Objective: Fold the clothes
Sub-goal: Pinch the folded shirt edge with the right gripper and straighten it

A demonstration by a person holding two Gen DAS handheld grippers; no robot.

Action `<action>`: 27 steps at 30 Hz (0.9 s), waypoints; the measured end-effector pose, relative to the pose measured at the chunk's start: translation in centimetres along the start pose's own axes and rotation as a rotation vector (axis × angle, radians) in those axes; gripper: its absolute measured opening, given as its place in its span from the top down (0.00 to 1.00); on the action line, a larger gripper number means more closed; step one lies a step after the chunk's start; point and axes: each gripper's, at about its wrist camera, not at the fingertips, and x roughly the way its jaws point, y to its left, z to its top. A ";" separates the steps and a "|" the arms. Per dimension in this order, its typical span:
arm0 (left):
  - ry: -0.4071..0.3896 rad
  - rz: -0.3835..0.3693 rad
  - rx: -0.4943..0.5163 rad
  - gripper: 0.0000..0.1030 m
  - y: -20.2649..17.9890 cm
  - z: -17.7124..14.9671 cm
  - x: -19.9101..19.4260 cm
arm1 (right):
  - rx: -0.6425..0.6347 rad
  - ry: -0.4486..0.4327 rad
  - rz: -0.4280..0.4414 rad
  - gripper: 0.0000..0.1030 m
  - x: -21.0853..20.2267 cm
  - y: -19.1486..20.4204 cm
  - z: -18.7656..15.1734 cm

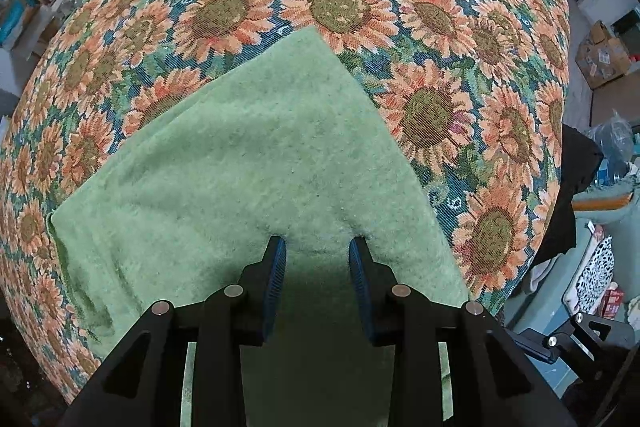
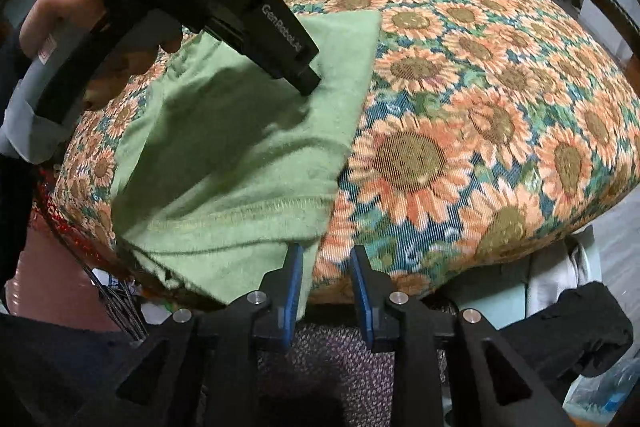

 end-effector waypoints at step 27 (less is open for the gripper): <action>-0.028 -0.008 -0.001 0.66 -0.9 -1.2 0.5 | 0.204 0.040 0.231 0.97 -0.5 -1.4 -4.9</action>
